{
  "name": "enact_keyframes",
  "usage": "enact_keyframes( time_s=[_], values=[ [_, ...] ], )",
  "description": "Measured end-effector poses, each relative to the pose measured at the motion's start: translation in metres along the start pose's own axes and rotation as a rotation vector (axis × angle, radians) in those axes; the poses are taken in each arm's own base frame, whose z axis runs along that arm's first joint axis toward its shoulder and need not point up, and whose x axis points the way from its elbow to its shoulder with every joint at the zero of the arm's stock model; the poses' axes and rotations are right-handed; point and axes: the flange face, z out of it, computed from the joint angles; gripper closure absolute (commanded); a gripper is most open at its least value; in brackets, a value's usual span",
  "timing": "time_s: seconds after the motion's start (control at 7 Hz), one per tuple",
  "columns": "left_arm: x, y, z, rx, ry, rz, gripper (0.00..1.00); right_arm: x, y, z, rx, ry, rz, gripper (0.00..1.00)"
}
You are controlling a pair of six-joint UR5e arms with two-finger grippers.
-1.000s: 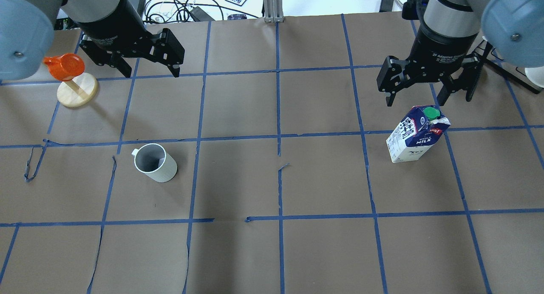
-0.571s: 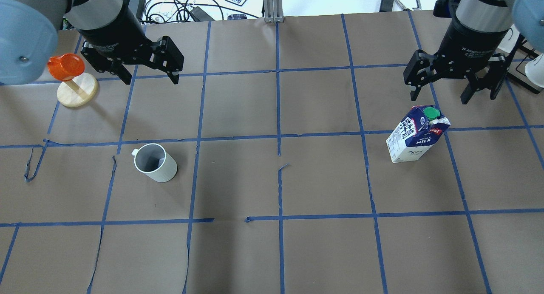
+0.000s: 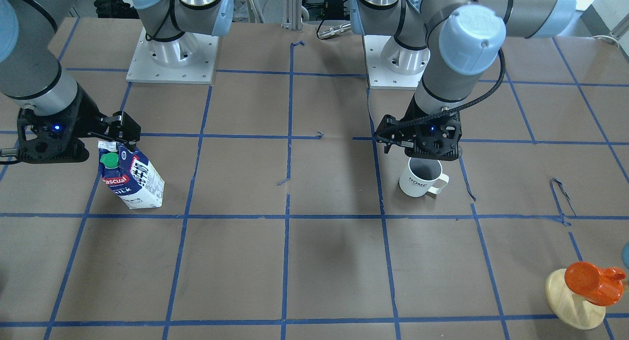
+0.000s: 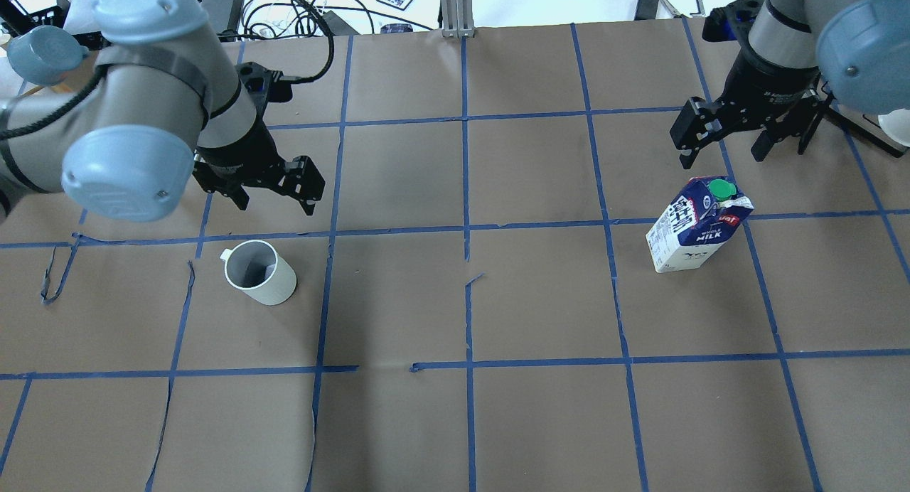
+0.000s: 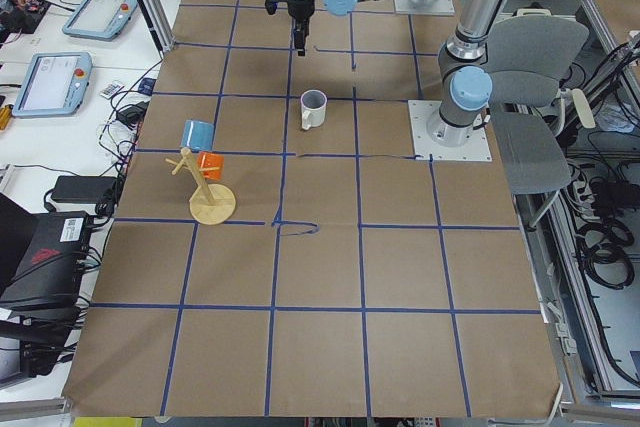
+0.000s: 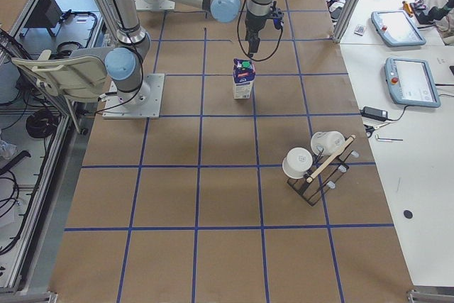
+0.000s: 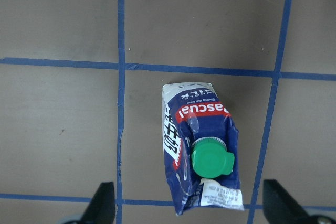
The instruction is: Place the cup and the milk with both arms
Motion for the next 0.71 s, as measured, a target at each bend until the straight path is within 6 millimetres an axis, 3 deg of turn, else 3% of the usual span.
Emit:
enact_keyframes(
  time_s=[0.14, 0.29, 0.43, 0.57, 0.71],
  values=[
    [-0.009, 0.006, 0.04, -0.023, -0.006, 0.011, 0.0, 0.003, 0.0, 0.014, -0.005, 0.003, -0.015, 0.0],
    [-0.013, 0.014, 0.071, -0.051, -0.005, 0.028, 0.23, 0.005, -0.001, 0.023, -0.012, 0.005, -0.015, 0.0],
    [-0.016, 0.019, 0.092, -0.075, 0.0, 0.043, 0.7, 0.008, -0.004, 0.031, -0.023, 0.004, -0.009, 0.0],
    [-0.021, 0.02, 0.105, -0.09, 0.006, 0.041, 1.0, 0.015, -0.007, 0.039, -0.036, 0.001, 0.005, 0.0],
    [-0.024, 0.019, 0.112, -0.1, 0.01, 0.036, 1.0, 0.023, -0.009, 0.045, -0.046, -0.003, 0.021, 0.01]
  ],
)
